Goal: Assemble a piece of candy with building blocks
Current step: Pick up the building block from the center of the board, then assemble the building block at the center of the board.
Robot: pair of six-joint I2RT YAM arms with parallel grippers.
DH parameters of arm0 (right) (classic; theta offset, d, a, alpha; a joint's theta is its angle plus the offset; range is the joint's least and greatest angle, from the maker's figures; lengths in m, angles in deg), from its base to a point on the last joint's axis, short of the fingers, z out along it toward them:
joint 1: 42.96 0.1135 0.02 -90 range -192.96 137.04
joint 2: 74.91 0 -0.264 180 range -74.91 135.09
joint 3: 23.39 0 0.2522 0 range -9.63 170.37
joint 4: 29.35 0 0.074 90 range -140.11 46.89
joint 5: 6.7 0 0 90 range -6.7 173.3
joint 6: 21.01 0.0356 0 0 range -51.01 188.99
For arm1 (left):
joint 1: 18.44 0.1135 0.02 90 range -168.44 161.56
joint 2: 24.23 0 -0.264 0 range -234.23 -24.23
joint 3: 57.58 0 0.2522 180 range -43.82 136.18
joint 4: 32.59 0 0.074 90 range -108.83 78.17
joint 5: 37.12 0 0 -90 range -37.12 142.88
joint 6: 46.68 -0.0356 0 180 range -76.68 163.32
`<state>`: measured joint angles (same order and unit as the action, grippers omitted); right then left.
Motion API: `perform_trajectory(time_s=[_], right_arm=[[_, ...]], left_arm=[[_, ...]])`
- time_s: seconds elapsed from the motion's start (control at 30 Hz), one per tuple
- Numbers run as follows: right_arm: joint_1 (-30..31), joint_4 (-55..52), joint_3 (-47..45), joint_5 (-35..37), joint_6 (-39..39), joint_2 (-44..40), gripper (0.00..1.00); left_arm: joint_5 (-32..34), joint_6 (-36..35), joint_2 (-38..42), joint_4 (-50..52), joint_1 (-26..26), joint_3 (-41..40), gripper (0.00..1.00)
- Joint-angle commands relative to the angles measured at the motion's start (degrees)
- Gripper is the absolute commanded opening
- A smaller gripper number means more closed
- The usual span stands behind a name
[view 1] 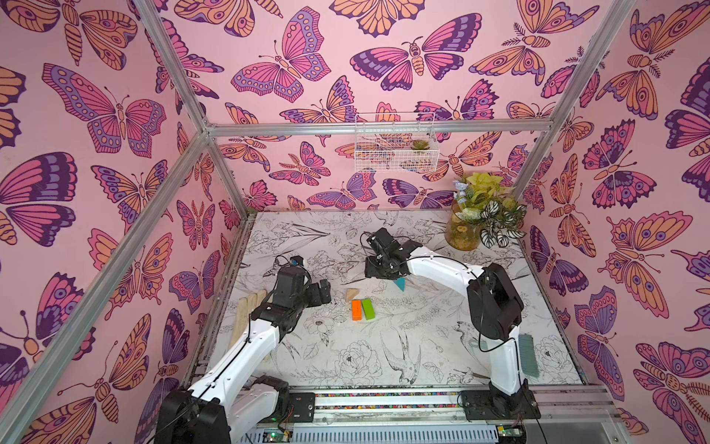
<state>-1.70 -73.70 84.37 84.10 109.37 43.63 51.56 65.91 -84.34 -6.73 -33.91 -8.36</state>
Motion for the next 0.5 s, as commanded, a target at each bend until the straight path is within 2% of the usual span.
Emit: perform_trajectory(time_s=[0.0, 0.47], right_arm=[[-0.33, -0.40, 0.22, -3.61, -2.41, 1.87, 0.32], [-2.29, -2.16, -7.86, -2.01, -4.70, 0.06, 0.32]], left_arm=[[1.23, 0.77, 0.59, 1.02, -0.27, -1.32, 0.98], [0.37, 1.27, -2.79, 0.65, -0.30, 0.43, 0.98]])
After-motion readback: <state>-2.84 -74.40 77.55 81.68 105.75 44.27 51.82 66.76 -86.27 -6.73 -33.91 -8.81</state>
